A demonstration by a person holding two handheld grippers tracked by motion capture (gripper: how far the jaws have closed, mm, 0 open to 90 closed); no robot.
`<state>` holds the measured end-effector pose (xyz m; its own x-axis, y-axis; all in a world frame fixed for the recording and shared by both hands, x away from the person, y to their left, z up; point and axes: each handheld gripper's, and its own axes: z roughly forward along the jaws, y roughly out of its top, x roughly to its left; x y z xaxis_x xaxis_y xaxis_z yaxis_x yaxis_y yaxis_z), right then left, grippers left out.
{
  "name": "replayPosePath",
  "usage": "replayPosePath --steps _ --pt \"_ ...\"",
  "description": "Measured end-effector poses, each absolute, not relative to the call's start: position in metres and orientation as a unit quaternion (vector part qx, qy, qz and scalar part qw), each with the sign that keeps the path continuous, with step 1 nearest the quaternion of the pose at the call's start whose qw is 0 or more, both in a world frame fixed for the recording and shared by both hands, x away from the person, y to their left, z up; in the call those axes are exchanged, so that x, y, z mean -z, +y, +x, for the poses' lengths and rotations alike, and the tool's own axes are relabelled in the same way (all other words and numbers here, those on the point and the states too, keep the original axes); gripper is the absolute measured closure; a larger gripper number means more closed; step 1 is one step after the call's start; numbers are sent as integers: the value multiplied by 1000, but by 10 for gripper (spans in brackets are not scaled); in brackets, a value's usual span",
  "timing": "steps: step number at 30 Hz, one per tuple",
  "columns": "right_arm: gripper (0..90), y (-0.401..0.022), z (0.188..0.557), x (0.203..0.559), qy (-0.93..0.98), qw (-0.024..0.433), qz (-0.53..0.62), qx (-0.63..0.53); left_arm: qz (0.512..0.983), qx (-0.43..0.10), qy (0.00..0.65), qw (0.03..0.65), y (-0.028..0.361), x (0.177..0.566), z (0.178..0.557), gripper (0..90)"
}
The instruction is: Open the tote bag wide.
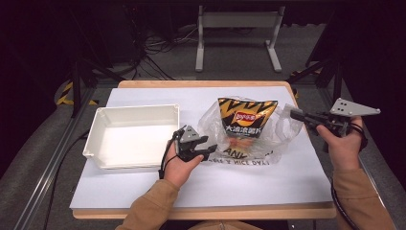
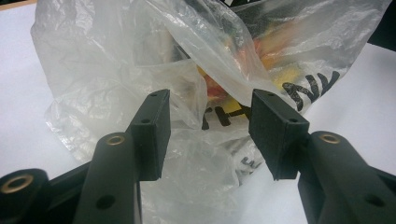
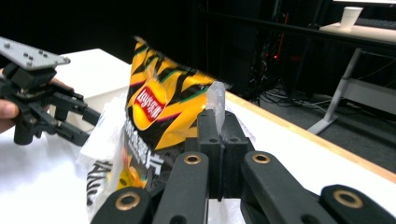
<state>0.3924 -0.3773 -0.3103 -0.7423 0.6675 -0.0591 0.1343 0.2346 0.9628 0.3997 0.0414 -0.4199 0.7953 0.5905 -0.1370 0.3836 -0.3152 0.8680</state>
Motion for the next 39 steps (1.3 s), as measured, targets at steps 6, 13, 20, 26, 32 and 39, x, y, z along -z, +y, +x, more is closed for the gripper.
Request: replayPosePath --steps 6,13,20,26,32,39 --pt "896 -374 394 326 756 221 274 -552 803 -103 306 502 42 420 400 490" --pt "880 -369 397 353 765 191 280 -547 801 -100 308 504 42 421 400 481" --pt "865 -368 396 374 767 173 292 -544 800 -101 308 505 41 422 400 441" --pt "861 -367 396 390 774 156 304 -533 803 -96 309 501 40 426 401 406" --pt "837 -365 398 405 784 144 314 -515 804 -97 310 498 40 426 402 410" --pt "811 -361 399 419 806 131 331 -473 805 -95 310 497 40 427 402 410"
